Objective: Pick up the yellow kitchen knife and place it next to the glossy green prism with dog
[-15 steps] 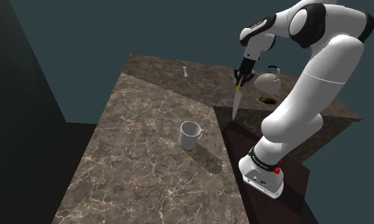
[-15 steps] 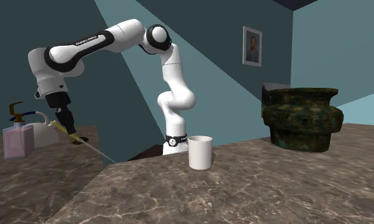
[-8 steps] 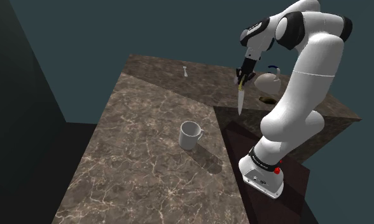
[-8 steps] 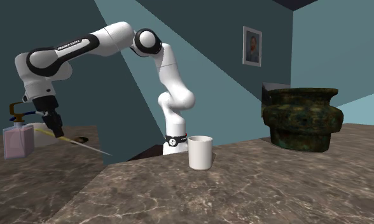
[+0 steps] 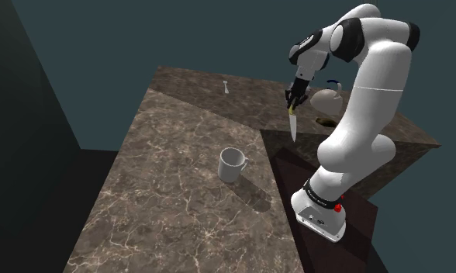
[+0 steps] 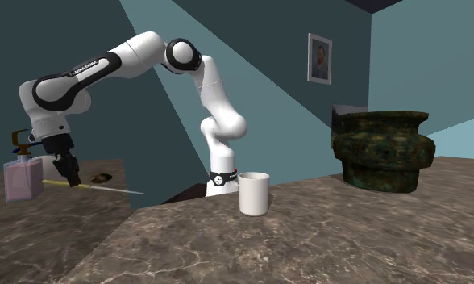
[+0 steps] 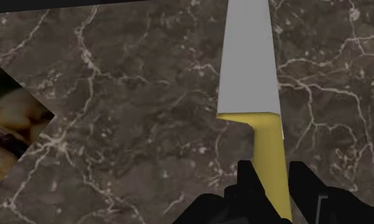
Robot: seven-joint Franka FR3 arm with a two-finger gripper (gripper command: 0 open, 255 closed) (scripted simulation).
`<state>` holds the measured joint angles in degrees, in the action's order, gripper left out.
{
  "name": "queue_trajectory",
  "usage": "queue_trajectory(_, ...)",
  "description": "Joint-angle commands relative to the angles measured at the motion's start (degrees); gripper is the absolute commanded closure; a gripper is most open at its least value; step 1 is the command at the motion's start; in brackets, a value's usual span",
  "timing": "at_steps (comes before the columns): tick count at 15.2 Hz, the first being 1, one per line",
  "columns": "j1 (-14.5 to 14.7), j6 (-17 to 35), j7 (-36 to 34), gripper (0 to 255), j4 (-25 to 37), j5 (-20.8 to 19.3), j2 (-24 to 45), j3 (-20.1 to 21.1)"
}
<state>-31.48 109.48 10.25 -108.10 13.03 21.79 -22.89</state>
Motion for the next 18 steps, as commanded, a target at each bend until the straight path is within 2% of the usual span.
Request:
queue_trajectory(1, -0.08, 1.4, 0.33, 255, -0.69, 0.41, 0.78, 0.17)
queue_trajectory(4, -0.3, 3.28, 0.87, 255, -1.22, 1.13, 2.28, 0.5)
queue_trajectory(12, -0.3, 3.27, 0.87, 255, -1.21, 1.12, 2.27, 0.5)
queue_trajectory(13, -0.3, 3.27, 0.87, 0, -1.21, 1.12, 2.27, 0.5)
queue_trajectory(18, -0.3, 3.27, 0.87, 0, -1.21, 1.12, 2.27, 0.5)
